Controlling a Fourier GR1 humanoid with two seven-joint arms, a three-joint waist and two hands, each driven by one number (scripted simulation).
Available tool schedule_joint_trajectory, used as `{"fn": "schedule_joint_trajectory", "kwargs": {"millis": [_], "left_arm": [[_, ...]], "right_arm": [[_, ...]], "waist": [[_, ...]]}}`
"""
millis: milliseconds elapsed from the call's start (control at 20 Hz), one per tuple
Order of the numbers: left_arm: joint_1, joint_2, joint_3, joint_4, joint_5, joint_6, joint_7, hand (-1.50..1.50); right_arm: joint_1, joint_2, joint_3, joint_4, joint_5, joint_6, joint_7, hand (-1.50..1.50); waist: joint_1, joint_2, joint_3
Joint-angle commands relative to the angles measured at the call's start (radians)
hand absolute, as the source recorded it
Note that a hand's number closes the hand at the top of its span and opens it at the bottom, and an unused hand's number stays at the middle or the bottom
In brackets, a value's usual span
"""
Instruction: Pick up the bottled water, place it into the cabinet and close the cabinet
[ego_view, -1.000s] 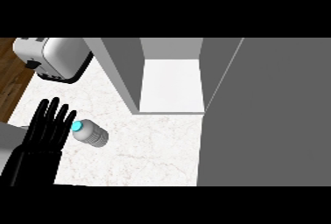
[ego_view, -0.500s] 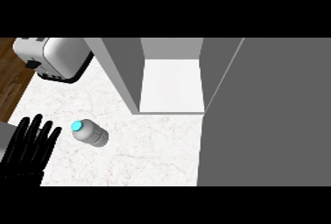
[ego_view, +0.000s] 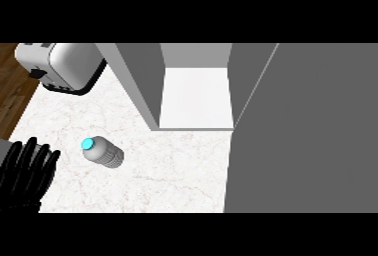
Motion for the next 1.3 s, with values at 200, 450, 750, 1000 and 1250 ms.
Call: {"fn": "schedule_joint_trajectory", "kwargs": {"millis": [200, 450, 750, 1000, 1250], "left_arm": [[0.034, -0.008, 0.076, 0.113, -0.004, -0.059, -0.1, -1.5], [-0.053, 0.006, 0.114, 0.243, -0.022, -0.074, -0.141, -1.5], [-0.143, 0.101, 0.228, 0.436, -0.007, -0.154, -0.218, -1.5], [-0.257, 0.107, 0.225, 0.649, -0.075, -0.164, -0.313, -1.5], [-0.26, 0.13, 0.235, 0.821, -0.109, -0.237, -0.415, -1.5]], "right_arm": [[0.143, -0.042, -0.017, -0.054, -0.033, 0.067, -0.086, -1.5], [0.061, 0.018, 0.082, 0.088, 0.108, 0.018, -0.155, -1.5], [0.094, -0.02, 0.018, 0.05, 0.014, 0.06, -0.144, -1.5], [0.091, -0.056, -0.055, 0.083, -0.061, 0.108, -0.179, -1.5], [0.134, -0.028, 0.05, 0.017, 0.014, 0.068, -0.158, -1.5]], "waist": [[-0.004, -0.001, 0.0], [-0.002, 0.001, 0.0], [-0.004, 0.001, 0.0], [-0.007, 0.002, 0.0], [-0.007, 0.002, 0.0]]}}
